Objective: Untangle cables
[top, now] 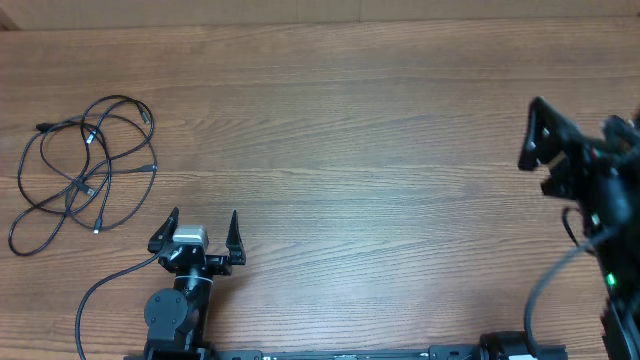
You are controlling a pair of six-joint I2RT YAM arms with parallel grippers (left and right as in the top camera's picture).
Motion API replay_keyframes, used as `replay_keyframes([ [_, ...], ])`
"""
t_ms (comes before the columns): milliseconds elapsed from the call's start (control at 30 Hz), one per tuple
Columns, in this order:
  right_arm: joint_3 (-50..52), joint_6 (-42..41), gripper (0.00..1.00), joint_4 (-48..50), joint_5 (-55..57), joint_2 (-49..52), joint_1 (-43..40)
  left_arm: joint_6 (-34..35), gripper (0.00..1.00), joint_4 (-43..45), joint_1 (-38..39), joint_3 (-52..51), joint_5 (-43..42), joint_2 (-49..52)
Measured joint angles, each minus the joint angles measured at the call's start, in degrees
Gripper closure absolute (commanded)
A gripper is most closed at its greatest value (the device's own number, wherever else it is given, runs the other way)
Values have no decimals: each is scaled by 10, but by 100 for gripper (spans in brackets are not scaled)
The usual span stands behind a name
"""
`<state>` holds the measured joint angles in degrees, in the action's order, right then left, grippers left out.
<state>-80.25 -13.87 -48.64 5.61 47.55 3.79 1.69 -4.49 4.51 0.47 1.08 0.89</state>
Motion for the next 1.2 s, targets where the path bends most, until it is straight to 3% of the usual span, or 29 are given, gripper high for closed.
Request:
replay_keyframes([
  [433,18,0,0,-15,0,-8,0,0,0,0,0,0,0,0],
  [833,287,0,0,-20,4,-225,0,0,0,0,0,0,0,-1],
  [1200,408,0,0,-19,4,-312,0,0,0,0,0,0,0,-1],
])
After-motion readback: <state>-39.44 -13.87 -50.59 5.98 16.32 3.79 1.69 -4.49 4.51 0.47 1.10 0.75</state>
